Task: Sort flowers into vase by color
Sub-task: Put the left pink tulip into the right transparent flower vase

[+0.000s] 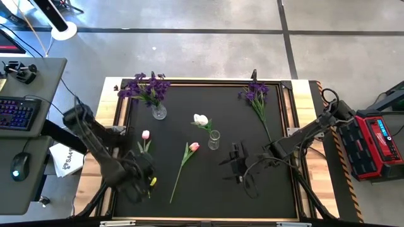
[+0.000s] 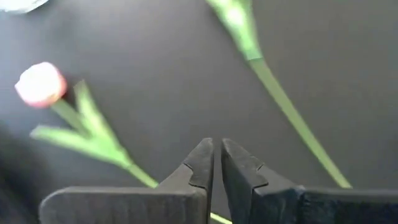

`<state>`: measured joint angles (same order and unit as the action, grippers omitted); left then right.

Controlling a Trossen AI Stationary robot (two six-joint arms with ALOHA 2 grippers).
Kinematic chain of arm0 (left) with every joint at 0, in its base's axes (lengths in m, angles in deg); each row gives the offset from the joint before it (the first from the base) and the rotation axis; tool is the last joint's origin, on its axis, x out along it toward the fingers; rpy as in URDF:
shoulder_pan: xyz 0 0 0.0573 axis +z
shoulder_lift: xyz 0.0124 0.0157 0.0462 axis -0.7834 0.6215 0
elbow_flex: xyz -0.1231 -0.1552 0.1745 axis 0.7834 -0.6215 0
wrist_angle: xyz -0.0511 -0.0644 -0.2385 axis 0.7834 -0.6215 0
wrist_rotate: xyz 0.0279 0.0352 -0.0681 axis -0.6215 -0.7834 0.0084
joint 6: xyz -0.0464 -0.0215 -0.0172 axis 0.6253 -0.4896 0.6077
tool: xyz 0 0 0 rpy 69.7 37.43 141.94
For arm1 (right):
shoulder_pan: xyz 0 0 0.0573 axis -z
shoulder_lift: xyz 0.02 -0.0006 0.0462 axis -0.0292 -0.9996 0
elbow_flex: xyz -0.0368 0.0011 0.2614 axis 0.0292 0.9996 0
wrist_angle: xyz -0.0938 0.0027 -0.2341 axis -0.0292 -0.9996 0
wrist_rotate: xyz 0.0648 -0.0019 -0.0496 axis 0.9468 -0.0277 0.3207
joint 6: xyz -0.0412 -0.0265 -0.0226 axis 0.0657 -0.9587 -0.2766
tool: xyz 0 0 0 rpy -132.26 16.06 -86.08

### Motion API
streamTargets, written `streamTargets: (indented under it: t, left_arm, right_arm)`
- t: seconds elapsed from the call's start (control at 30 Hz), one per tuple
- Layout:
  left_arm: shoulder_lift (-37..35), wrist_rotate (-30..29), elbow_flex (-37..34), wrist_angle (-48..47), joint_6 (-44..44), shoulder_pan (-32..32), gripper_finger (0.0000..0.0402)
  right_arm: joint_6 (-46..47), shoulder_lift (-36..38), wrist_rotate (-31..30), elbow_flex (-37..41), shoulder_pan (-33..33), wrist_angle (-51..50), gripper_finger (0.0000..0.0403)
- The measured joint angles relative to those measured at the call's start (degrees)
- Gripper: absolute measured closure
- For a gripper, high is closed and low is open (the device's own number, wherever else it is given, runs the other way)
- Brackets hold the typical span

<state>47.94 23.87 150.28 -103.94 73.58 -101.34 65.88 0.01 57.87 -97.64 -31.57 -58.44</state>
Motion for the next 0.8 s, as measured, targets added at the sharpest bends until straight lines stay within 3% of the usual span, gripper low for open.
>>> streamTargets:
  t: [0.17, 0.27, 0.43, 0.57, 0.8]
  left_arm:
    - [4.6, 4.9, -1.3, -9.7, 11.8, 0.9, 0.0351]
    - [3.6, 6.5, -5.9, -9.3, 15.1, 2.0, 0.0327]
    - [1.3, 9.2, -15.5, 0.2, 18.6, 4.1, 0.0282]
    - [1.3, 8.8, -21.2, 3.6, 27.6, 5.3, 0.0252]
    - [1.5, 8.9, -28.0, 13.5, 33.2, 6.6, 0.0246]
  right_arm:
    - [3.4, 0.3, 2.1, -0.3, -2.7, -2.3, 0.0155]
    - [4.9, 1.3, 1.9, -1.1, -4.3, -5.1, 0.0155]
    - [4.6, 2.9, 1.6, -1.2, -5.7, -6.5, 0.0155]
    - [4.5, 3.9, 1.2, -1.2, -6.2, -7.0, 0.0155]
    - [2.9, 4.1, 1.2, -1.2, -6.2, -8.7, 0.0155]
